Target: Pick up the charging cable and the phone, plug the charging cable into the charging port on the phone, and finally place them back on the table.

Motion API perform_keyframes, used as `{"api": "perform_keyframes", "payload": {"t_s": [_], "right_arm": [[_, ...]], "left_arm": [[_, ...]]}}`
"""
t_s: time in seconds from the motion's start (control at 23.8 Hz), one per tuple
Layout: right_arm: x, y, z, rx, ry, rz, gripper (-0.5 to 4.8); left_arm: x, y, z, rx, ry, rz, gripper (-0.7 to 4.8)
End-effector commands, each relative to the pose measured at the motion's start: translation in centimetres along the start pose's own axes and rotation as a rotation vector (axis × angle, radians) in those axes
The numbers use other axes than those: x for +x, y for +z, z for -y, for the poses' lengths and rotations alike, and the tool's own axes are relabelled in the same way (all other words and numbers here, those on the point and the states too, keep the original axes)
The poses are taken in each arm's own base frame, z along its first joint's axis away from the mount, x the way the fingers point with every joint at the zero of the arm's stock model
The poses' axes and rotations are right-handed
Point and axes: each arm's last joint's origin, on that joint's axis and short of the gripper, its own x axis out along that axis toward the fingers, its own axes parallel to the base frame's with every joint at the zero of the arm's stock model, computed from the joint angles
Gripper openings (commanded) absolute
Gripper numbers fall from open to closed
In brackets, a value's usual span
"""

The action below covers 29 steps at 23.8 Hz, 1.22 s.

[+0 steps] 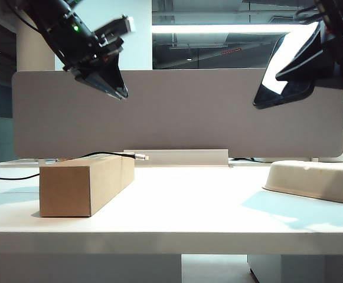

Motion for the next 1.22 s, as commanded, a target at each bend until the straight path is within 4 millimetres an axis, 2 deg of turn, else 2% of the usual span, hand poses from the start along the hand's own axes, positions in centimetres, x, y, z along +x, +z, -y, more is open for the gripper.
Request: {"api": "perform_keyframes", "payload": {"t_s": [0.04, 0.25, 0.46, 0.5, 0.59, 0.67, 1.01, 1.22], "right_arm": [[-0.3, 0.3, -0.4, -0.051, 0.013, 0.012, -0.05], [-0.3, -0.2, -0.1, -0.036, -0.023, -0.027, -0.05], [-0.3, -0.3, 0.0, -0.027, -0.030, -0.039, -0.05], [-0.3, -0.3, 0.0, -0.024, -0.032, -0.042, -0.05], [-0.3, -0.4, 0.0, -0.023, -0.033, -0.044, -0.05], [-0.3, -0.4, 0.0, -0.022, -0.033, -0.045, -0.05], [-0.3, -0.4, 0.0, -0.023, -0.033, -0.044, -0.05], [-0.3, -0.4, 0.0, -0.021, -0.033, -0.045, -0.05]], "left_arm": [[0.9, 0.8, -0.5, 0.055, 0.006, 0.006, 0.85], [4.6, 1.9, 0.5, 0.289, 0.054, -0.074, 0.90], [7.2, 1.2, 2.0, 0.453, 0.022, -0.128, 0.95], [7.6, 0.8, 2.0, 0.483, 0.017, -0.158, 1.45], [7.9, 0.5, 2.1, 0.509, 0.016, -0.192, 2.34], [8.0, 0.2, 2.1, 0.516, 0.030, -0.222, 2.68], [8.1, -0.5, 2.2, 0.531, -0.003, -0.286, 2.69], [9.1, -1.3, 2.1, 0.542, 0.027, -0.355, 2.69]]}}
